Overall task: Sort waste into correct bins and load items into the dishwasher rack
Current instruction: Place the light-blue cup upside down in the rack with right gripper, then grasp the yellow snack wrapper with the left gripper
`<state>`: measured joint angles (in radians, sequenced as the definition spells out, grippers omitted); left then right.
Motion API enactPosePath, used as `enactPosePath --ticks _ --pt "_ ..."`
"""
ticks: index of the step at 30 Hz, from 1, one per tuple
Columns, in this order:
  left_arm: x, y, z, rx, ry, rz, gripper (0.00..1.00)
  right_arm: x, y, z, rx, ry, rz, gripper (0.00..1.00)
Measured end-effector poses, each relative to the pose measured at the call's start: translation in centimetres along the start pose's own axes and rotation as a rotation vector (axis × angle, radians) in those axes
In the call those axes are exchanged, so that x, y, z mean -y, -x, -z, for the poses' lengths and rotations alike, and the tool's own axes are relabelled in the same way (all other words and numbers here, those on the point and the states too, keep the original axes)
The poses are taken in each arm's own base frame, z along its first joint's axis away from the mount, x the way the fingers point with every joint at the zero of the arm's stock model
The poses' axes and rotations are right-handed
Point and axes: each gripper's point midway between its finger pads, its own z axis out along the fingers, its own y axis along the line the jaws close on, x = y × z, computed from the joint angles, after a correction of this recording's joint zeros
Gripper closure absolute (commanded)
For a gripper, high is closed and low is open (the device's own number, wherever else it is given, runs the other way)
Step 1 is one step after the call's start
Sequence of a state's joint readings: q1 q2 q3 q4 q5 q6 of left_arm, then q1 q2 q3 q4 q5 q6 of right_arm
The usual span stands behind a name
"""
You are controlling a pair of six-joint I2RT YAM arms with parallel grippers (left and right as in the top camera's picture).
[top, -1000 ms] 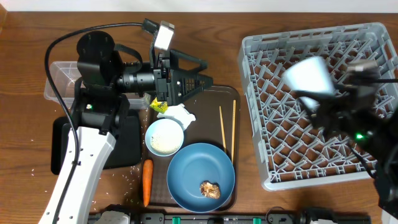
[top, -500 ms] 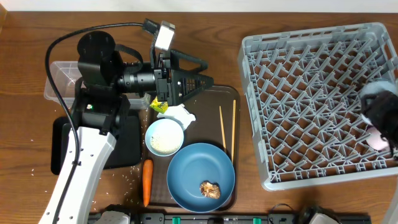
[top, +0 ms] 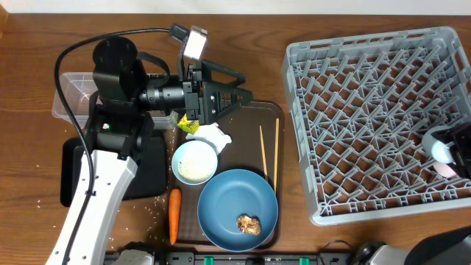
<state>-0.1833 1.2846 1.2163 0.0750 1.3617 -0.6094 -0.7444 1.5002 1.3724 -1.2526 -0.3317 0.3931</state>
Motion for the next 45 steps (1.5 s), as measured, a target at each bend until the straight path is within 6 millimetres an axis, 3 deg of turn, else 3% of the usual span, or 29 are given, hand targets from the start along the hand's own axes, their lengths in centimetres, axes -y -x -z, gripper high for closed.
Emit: enactPosePath --ticks 9,19,25,30,38,42,45 --pt "0.0 0.0 0.0 0.000 0.001 0.000 0.02 0.6 -0.5 -1.6 -0.080 -0.010 0.004 0.49" --pt "-0.1 -0.1 0.0 0.000 0.005 0.011 0.02 2.4 -2.6 -4.1 -0.158 -0.038 0.011 0.47" --pt "-0.1 -0.1 0.0 0.000 0.005 0.010 0.02 3.2 -3.0 -5.4 -0.168 -0.051 0.015 0.20" --pt "-0.1 -0.1 0.0 0.000 0.005 0.010 0.02 2.2 -2.9 -5.2 -0.166 0.005 0.049 0.14" --pt "-0.7 0.0 0.0 0.014 0.032 0.024 0.02 -2.5 -1.9 -0.4 -0.088 0.182 0.219 0.14" --pt "-3.4 -1.0 0.2 0.029 0.151 0.153 0.02 -6.6 -3.1 4.4 0.054 0.340 0.401 0.10" --pt "-6.5 -2.8 0.8 0.029 0.313 0.276 0.02 -9.6 -5.6 8.7 0.173 0.456 0.561 0.05"
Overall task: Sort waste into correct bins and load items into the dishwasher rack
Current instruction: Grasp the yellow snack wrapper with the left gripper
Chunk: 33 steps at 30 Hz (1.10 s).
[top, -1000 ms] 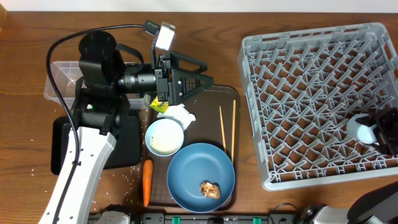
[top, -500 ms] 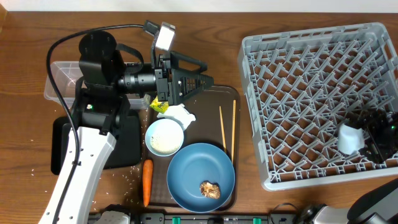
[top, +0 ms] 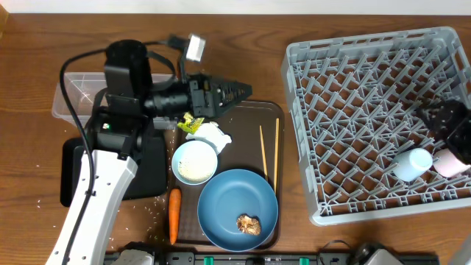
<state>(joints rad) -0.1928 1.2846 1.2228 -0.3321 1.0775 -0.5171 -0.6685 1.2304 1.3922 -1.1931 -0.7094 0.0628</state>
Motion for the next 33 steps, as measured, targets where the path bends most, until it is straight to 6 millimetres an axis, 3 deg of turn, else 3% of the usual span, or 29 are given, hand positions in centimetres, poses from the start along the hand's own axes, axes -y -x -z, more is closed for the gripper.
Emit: enactPosePath --ticks 2,6,12,17,24,28,32,33 --pt "-3.0 -1.2 -0.1 -0.006 0.155 0.073 0.02 -2.9 -0.2 1.5 0.060 0.048 0.108 0.03" --pt "-7.4 -2.8 0.5 -0.007 0.424 0.089 0.02 -6.9 -1.3 3.5 0.121 0.121 0.246 0.01" --pt "-10.7 -1.9 1.7 0.011 0.693 -0.150 0.02 -9.4 -3.0 3.7 0.099 0.186 0.322 0.02" --pt "-14.4 -1.5 1.4 -0.024 0.900 -0.260 0.02 -10.1 -3.7 3.0 0.052 0.215 0.338 0.03" --pt "-23.4 -1.1 -2.0 -0.092 1.087 -0.294 0.01 -10.1 -4.1 2.1 0.008 0.220 0.325 0.04" --pt "-26.9 -1.6 -3.3 -0.118 1.129 -0.291 0.05 -9.6 -4.5 1.9 -0.016 0.206 0.304 0.04" --pt "-29.5 -3.0 -4.0 -0.171 1.156 -0.271 0.20 -9.0 -4.7 1.8 -0.026 0.174 0.293 0.05" --pt "-30.1 -3.5 -4.1 -0.189 1.161 -0.266 0.31 -8.9 -4.7 1.8 -0.027 0.166 0.291 0.04"
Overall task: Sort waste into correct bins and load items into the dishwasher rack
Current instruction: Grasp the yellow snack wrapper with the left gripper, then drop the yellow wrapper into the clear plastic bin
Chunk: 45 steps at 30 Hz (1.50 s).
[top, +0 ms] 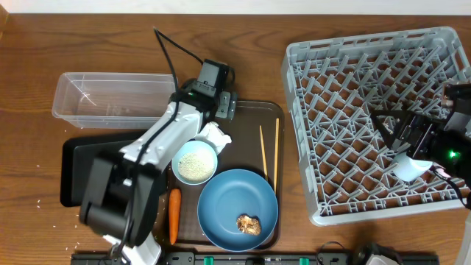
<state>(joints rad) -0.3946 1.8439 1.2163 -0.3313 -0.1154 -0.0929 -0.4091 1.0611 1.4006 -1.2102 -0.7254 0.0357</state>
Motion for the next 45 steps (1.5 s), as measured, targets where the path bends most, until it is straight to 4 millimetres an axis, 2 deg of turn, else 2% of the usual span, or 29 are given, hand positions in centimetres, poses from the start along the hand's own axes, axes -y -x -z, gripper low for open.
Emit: enactPosePath --ticks 3,5,6,7,12,15,22,25,28,31,34,37,38,39,40,42,45 --pt "0.2 -0.9 -1.1 -0.033 -0.006 -0.008 0.59 0.2 0.0 0.0 0.000 -0.012 -0.001 0.05" --pt "0.4 -1.0 -1.2 -0.038 -0.014 -0.012 0.85 0.3 0.0 0.0 -0.001 -0.019 -0.001 0.06" --pt "0.5 -1.0 -1.2 -0.037 -0.018 -0.013 0.94 0.4 0.0 0.0 -0.001 -0.021 -0.001 0.06" --pt "0.5 -0.9 -1.2 -0.034 -0.022 -0.014 0.94 0.4 0.0 0.0 -0.001 -0.023 -0.001 0.06" --pt "0.7 -0.9 -0.8 -0.035 -0.034 -0.019 0.94 0.5 0.0 0.0 -0.001 -0.026 -0.001 0.07" --pt "0.8 -0.1 0.9 -0.007 -0.053 -0.015 0.94 0.5 0.0 0.0 -0.001 -0.027 -0.001 0.07" --pt "0.1 4.6 9.9 0.208 -0.097 0.016 0.94 0.6 0.0 0.0 0.000 -0.036 -0.001 0.08" --pt "-0.8 5.3 11.8 0.256 -0.074 0.035 0.94 0.7 0.0 0.0 0.000 -0.042 -0.001 0.08" --pt "-3.3 5.6 12.0 0.268 0.003 0.100 0.94 0.8 0.0 0.0 0.001 -0.045 -0.001 0.08" --pt "-7.4 5.4 11.1 0.258 0.102 0.239 0.94 0.8 0.0 0.0 0.001 -0.045 -0.001 0.08" --pt "-11.7 4.8 9.5 0.241 0.184 0.406 0.94 0.8 0.0 0.0 0.001 -0.045 -0.001 0.08" --pt "-14.9 4.3 7.5 0.227 0.224 0.529 0.94 0.8 0.0 0.0 0.000 -0.045 -0.001 0.08" --pt "-15.4 4.0 7.0 0.218 0.231 0.553 0.84 0.8 0.0 0.0 0.000 -0.045 -0.001 0.08" --pt "-15.8 3.7 6.7 0.209 0.235 0.567 0.59 0.8 0.0 0.0 0.000 -0.045 -0.001 0.08" --pt "-16.0 3.7 6.6 0.207 0.234 0.576 0.49 0.8 0.0 0.0 0.000 -0.045 -0.001 0.08" --pt "-16.0 3.8 7.0 0.217 0.228 0.589 0.41 0.8 0.0 0.0 0.000 -0.045 -0.001 0.07" --pt "-15.6 4.4 8.4 0.245 0.213 0.581 0.39 0.8 0.0 0.0 0.001 -0.045 0.000 0.07"
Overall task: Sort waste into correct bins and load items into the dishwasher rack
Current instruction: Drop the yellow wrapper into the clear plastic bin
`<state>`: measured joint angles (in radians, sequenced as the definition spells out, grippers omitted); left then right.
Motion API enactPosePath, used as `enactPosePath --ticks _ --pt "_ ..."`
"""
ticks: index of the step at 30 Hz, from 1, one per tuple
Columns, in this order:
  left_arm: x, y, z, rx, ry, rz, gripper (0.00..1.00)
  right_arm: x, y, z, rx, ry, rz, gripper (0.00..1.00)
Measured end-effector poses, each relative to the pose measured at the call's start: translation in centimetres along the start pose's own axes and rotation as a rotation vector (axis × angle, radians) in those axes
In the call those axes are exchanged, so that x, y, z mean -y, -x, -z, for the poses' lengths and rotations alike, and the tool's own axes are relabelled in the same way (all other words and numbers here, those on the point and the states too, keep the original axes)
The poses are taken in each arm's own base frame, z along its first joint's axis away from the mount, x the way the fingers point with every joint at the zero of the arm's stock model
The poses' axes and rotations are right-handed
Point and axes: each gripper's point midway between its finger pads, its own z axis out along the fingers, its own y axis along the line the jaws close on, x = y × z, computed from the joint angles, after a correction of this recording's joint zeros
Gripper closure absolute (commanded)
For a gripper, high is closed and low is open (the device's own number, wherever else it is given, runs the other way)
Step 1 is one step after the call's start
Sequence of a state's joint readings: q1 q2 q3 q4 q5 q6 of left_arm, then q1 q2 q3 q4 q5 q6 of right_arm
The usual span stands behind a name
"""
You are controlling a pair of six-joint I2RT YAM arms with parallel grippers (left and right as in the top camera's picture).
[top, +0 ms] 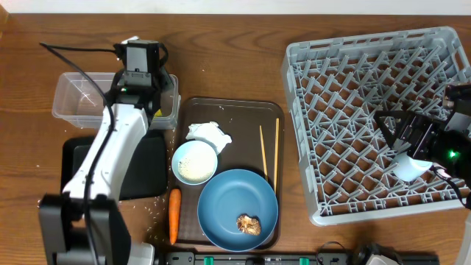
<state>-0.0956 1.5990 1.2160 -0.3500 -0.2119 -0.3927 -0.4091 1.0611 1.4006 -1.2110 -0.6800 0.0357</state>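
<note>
My left gripper (141,68) hangs over the right end of the clear plastic bin (81,96); its fingers are hidden under the wrist. No yellow wrapper shows on the brown tray (243,110). On the tray lie a crumpled white napkin (208,134), a white bowl of rice (195,162), a pair of chopsticks (268,151) and a blue plate (228,199) with a food scrap (248,224). My right gripper (391,132) is over the grey dish rack (346,66), fingers spread just above a pale cup (409,168) standing in it.
A carrot (174,215) lies at the tray's left edge. A black tray (151,169) sits left of it, partly under my left arm. Rice grains are scattered on the wooden table (243,59) at the front left.
My left gripper has gone from the tray's upper left corner by the napkin to the right end of the clear bin. The yellow wrapper is gone from the tray. The right arm is unchanged.
First my left gripper hovered over the yellow wrapper while the right held a pale cup at the rack's right edge. Then the cup stood in the rack with the right gripper off it. Later the left gripper was down at the wrapper; now it is over the clear bin.
</note>
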Motion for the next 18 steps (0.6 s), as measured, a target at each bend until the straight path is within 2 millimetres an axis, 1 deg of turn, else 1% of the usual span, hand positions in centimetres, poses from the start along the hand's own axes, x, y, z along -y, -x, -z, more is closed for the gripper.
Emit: enactPosePath --ticks 3,5,6,8,10,13,15,18 --pt "0.7 0.2 2.6 0.013 -0.028 -0.015 0.39 0.0 0.1 0.0 0.003 0.000 0.002 0.07" --pt "1.6 -0.2 4.4 0.008 -0.050 -0.045 0.39 0.0 0.1 0.0 0.004 0.000 0.003 0.06" --pt "2.1 -0.8 5.0 -0.002 -0.062 -0.068 0.39 0.0 0.1 0.0 0.005 0.000 0.004 0.06" --pt "3.4 -2.8 6.0 -0.049 -0.082 -0.148 0.35 0.0 0.3 0.0 0.010 0.000 0.008 0.06" --pt "4.6 -5.1 6.3 -0.105 -0.091 -0.238 0.35 0.0 0.3 0.0 0.013 0.000 0.011 0.06" --pt "6.4 -8.9 6.2 -0.195 -0.100 -0.374 0.35 0.0 0.4 0.0 0.014 0.000 0.012 0.06" --pt "7.4 -10.9 5.8 -0.236 -0.107 -0.455 0.31 0.0 0.4 0.0 0.014 0.000 0.012 0.05" --pt "8.6 -13.3 5.1 -0.277 -0.120 -0.565 0.30 0.0 0.4 0.0 0.014 0.000 0.012 0.06"
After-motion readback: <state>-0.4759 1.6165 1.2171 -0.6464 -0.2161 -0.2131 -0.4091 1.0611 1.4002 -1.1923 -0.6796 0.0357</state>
